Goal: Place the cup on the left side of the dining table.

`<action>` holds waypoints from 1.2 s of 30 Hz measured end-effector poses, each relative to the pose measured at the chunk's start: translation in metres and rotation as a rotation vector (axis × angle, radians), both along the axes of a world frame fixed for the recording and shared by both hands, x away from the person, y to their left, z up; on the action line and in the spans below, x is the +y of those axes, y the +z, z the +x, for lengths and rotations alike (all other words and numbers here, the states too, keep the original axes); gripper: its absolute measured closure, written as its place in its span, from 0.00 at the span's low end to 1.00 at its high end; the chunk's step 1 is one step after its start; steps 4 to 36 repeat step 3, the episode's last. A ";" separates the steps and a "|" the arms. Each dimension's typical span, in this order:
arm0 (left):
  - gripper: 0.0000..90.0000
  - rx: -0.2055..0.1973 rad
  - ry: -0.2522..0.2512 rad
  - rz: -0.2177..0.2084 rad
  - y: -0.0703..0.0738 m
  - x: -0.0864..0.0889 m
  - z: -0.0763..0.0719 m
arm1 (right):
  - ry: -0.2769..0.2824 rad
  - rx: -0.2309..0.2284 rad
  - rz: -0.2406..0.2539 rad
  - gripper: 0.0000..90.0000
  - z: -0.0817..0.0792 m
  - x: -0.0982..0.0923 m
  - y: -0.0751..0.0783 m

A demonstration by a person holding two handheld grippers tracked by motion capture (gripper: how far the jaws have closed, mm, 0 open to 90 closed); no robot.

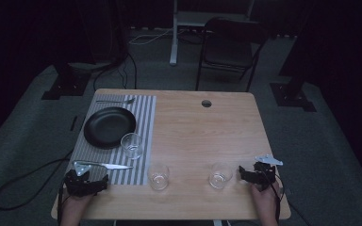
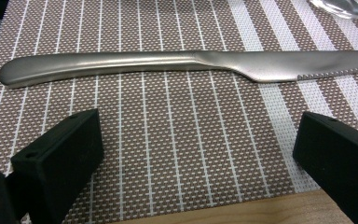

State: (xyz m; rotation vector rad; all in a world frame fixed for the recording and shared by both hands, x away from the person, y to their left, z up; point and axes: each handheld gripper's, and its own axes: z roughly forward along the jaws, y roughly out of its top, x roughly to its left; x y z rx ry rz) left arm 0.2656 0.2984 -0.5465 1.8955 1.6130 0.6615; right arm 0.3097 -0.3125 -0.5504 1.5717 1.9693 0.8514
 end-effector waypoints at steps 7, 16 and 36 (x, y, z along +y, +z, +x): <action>0.02 0.000 0.000 0.000 0.000 0.000 0.000 | 0.000 0.000 0.000 0.13 0.000 0.000 0.000; 0.02 0.000 0.000 0.000 0.000 0.000 0.000 | 0.000 0.000 0.000 0.13 0.000 0.000 0.000; 0.02 0.000 0.000 0.000 0.000 0.000 0.000 | 0.000 0.000 0.000 0.13 0.000 0.000 0.000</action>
